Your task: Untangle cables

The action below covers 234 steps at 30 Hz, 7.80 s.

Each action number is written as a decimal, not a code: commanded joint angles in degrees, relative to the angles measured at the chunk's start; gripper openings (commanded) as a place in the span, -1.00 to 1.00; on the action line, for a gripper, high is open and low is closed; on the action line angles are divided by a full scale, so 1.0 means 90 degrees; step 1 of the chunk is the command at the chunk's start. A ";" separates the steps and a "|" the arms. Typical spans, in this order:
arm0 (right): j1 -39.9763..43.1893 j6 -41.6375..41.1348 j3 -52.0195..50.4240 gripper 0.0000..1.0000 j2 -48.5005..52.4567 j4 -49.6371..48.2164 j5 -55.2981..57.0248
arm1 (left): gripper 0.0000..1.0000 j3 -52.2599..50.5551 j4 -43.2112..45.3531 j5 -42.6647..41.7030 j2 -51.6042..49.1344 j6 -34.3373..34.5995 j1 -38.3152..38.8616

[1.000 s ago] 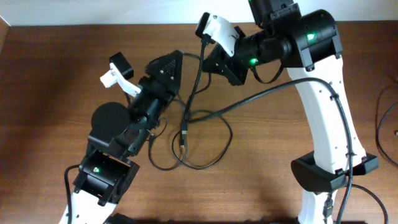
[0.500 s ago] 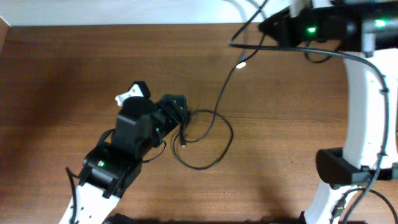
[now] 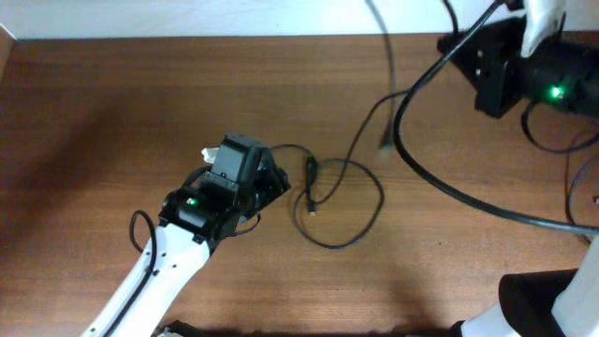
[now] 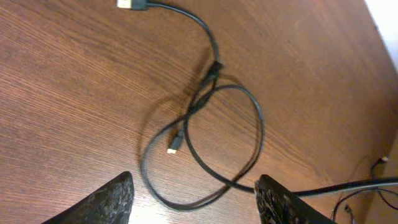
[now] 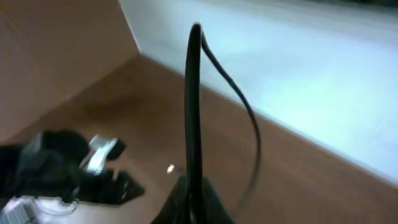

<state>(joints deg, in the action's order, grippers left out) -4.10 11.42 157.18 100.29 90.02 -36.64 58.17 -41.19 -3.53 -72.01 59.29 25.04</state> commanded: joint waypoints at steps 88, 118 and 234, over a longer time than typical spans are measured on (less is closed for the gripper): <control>0.0000 -0.0321 -0.0372 -0.92 0.0063 0.0770 0.1440 | 0.01 -0.0109 0.1338 0.0206 -0.3412 -0.5268 0.0340; 0.0007 -0.0323 -0.0372 -0.92 0.0063 0.0809 0.2868 | -1.00 0.0869 0.0996 0.1644 -0.2062 -0.3993 0.0010; 0.3281 -0.2110 -0.0478 0.97 0.3019 -0.1542 0.2871 | -1.00 0.0833 -0.0104 0.0826 -0.2045 -0.2684 0.0801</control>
<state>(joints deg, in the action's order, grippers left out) 25.78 -9.85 153.12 126.82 74.83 -8.05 65.36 -42.28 3.25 -90.89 34.57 32.03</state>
